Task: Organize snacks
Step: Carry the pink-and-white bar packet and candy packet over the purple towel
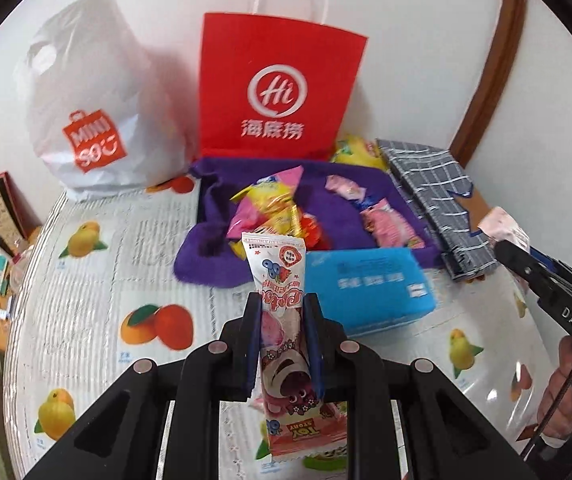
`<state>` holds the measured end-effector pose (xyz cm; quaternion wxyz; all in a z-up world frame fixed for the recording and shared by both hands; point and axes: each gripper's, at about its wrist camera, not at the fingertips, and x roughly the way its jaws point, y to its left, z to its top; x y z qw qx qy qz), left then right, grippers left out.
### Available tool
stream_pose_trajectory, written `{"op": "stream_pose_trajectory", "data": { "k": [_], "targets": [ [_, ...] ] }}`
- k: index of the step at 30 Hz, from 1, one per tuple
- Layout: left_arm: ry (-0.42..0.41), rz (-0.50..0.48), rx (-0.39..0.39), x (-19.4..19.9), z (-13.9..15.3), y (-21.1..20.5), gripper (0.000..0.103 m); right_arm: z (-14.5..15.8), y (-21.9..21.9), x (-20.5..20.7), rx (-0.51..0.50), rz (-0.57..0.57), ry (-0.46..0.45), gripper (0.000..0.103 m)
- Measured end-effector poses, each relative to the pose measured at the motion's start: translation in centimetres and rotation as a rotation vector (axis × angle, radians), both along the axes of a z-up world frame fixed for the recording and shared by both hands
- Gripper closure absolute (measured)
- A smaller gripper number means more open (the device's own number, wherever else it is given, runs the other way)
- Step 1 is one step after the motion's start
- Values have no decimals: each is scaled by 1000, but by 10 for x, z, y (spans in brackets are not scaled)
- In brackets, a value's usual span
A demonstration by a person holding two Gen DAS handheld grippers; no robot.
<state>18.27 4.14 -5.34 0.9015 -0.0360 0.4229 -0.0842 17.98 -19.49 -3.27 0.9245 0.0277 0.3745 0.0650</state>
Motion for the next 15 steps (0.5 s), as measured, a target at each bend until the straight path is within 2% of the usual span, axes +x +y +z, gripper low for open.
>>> {"op": "stream_pose_trajectory", "data": {
  "k": [15],
  "targets": [
    [-52,-22,40,39,38,-26,83,22,-4,42,17,-18,-17,66]
  ]
}}
